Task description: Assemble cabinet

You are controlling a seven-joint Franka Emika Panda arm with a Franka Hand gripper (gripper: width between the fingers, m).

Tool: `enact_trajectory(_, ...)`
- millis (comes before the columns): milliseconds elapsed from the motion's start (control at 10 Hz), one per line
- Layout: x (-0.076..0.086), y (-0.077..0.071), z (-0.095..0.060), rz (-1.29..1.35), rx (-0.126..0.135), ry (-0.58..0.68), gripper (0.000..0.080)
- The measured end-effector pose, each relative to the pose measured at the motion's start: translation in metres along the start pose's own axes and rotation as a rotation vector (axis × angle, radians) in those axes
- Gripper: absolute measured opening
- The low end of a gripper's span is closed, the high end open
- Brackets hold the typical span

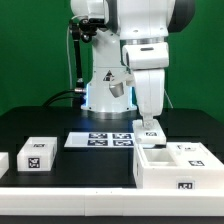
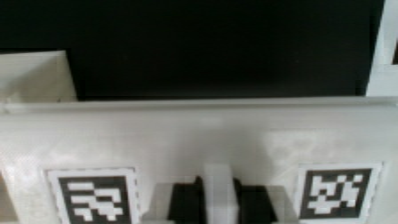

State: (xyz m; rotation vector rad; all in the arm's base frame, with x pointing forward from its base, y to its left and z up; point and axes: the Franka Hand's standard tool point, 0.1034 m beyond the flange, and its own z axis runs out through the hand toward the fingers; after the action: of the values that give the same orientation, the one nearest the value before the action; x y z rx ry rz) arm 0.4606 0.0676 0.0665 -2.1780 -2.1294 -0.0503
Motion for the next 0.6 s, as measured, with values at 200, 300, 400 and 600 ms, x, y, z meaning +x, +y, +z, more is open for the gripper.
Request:
enact_trajectory(200,0.0,0.002,0.001,0.002,0.001,0.003,0.0062)
enact_trajectory(300,0.0,0.002,0.003,0.003,0.003,0.006,0.0062)
enact_trajectory(400,0.001,0.004,0.005,0.005,0.006,0.009,0.0062)
enact_trajectory(600,0.002,0.012,0.005,-0.003,-0.001,0.015,0.0062)
